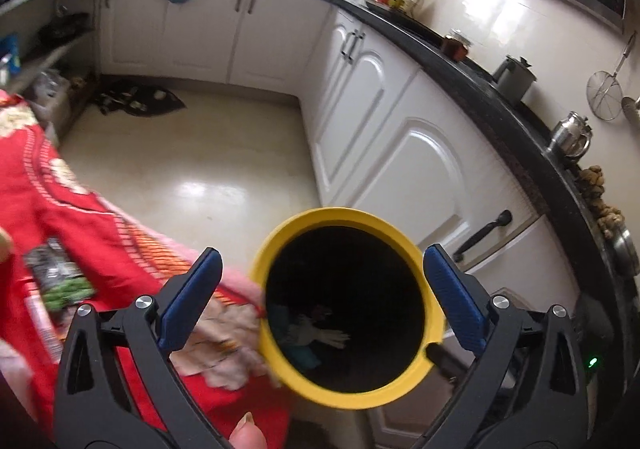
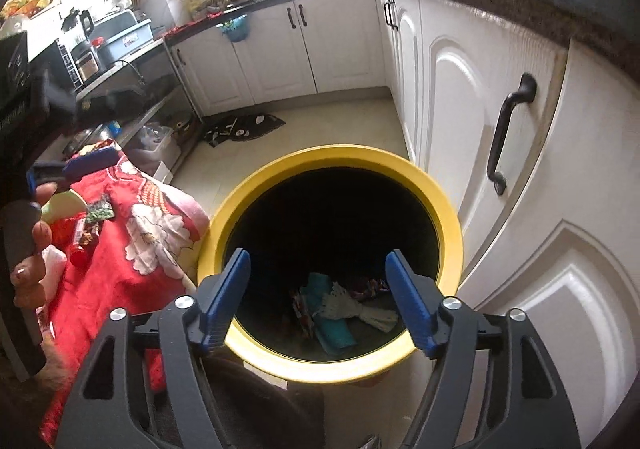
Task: Collect trash
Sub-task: 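Move both tools back toward the remaining trash on the bed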
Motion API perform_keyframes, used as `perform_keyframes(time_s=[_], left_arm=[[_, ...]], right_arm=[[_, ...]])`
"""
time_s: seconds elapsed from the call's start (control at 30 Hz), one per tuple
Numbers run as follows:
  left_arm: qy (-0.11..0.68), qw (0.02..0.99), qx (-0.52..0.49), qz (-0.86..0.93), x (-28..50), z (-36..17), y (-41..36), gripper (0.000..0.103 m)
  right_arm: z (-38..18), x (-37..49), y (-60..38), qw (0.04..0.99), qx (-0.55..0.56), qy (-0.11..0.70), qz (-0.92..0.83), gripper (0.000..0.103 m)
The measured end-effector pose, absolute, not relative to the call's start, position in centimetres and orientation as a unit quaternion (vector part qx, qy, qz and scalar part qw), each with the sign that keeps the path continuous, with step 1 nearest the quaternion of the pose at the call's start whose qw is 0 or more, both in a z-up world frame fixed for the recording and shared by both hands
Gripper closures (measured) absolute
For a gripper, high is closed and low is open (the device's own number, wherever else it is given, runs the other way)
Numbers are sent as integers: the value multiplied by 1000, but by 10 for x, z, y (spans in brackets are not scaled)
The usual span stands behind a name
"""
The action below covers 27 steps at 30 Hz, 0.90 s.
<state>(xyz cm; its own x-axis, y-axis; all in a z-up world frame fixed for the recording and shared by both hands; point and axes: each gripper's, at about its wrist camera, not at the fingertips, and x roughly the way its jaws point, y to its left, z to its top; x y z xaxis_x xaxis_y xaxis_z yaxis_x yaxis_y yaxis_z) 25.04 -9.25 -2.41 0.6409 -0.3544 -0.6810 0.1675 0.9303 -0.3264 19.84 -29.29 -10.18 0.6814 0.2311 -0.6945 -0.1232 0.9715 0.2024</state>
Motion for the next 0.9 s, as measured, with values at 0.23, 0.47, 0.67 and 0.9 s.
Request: perform_keyframes(time_s=[0.23, 0.47, 0.67, 0.9], left_arm=[[378, 914, -101, -109, 220, -9, -65, 11], [363, 923, -103, -82, 190, -2, -37, 11], [344, 933, -93, -53, 170, 5, -17, 11], [332, 937, -106, -27, 152, 11, 13, 11]], right_arm=[[-80, 191, -279, 924, 61, 361, 108, 31], [-61, 181, -267, 930, 56, 341, 124, 31], [-48, 173, -248, 933, 44, 327, 145, 31], [-35, 166, -221, 932, 30, 315, 176, 28]])
